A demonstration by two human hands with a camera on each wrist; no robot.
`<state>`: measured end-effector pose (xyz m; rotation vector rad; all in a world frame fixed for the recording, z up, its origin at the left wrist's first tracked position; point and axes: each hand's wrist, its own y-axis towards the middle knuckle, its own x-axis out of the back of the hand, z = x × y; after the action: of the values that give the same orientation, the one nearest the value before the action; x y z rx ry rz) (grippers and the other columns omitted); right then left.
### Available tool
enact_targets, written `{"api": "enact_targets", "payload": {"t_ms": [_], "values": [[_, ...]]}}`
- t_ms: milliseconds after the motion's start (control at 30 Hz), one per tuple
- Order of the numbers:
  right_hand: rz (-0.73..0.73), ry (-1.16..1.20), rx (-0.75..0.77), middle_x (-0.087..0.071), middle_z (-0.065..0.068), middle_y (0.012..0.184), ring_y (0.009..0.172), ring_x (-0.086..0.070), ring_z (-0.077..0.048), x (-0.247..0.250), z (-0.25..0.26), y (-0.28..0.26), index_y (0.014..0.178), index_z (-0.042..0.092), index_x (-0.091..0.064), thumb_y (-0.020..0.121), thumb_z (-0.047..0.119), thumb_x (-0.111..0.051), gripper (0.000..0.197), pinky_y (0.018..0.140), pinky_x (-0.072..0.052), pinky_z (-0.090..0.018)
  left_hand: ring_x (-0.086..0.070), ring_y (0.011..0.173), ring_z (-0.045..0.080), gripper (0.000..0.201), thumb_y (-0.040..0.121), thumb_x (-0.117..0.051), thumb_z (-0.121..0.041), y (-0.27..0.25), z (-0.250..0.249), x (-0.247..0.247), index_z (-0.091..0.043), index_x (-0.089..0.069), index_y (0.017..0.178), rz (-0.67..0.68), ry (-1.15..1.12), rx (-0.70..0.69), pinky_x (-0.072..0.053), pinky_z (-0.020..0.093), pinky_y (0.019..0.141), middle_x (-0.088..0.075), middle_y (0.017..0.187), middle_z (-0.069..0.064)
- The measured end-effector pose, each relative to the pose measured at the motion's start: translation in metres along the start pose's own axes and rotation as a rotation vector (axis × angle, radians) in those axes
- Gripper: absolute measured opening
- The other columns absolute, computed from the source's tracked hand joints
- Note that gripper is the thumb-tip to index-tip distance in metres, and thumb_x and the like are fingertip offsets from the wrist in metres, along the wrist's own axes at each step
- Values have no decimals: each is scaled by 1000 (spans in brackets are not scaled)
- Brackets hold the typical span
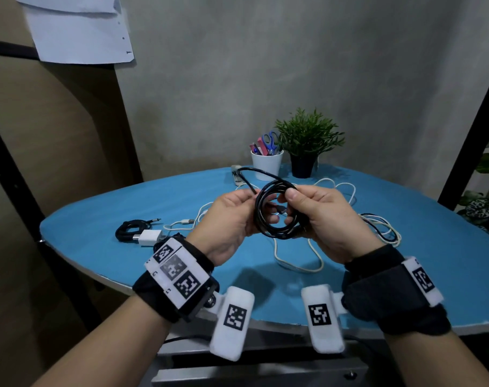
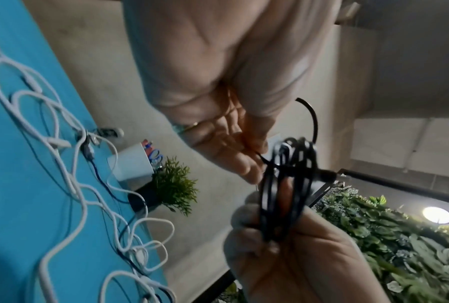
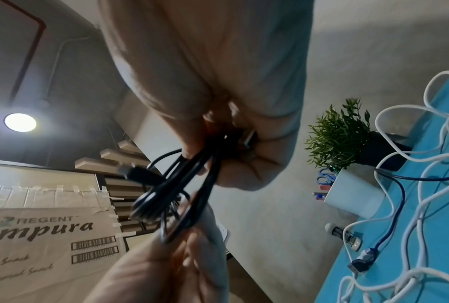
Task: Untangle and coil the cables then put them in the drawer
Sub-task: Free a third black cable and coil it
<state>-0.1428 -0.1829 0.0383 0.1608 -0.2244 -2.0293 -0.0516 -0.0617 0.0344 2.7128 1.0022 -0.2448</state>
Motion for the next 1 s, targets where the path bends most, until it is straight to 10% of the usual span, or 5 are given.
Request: {"api": "enact_targets", "payload": {"t_ms": [200, 433, 767, 1000], "values": [[-160, -91, 49, -49, 2, 57, 55, -49, -12, 1, -4, 4, 71, 19, -66, 94, 17, -53, 26, 50, -46, -26, -57, 73, 6, 40, 83, -43, -56, -1, -2, -3, -22, -64, 88, 110, -25, 162, -34, 31, 77, -64, 71, -7], [-156, -135, 84, -51, 0, 59, 57, -51, -14, 0, -6, 3, 74, 14, -66, 93, 14, -54, 22, 60, -48, -34, -57, 80, 9, 46, 93, -49, -27, -5, 2, -5, -25, -66, 50, 211, 177, 265, -36, 30, 76, -60, 69, -12], [-195, -44, 105, -55, -5, 65, 58, -59, -16, 3, -4, 7, 76, 11, -63, 94, 11, -52, 21, 61, -51, -32, -65, 55, 15, 32, 84, -60, 7, -4, 10, -2, -10, -38, 99, 106, 89, 189, -50, 20, 49, -59, 72, 12], [-302, 86, 146, -55, -4, 65, 51, -60, -11, 19, 8, 14, 82, 11, -59, 98, 13, -46, 20, 56, -51, -27, -62, 46, 13, 11, 87, -56, -4, -9, 14, 6, -10, -54, 79, 104, 127, 113, -53, 23, 49, -62, 56, 4]]}}
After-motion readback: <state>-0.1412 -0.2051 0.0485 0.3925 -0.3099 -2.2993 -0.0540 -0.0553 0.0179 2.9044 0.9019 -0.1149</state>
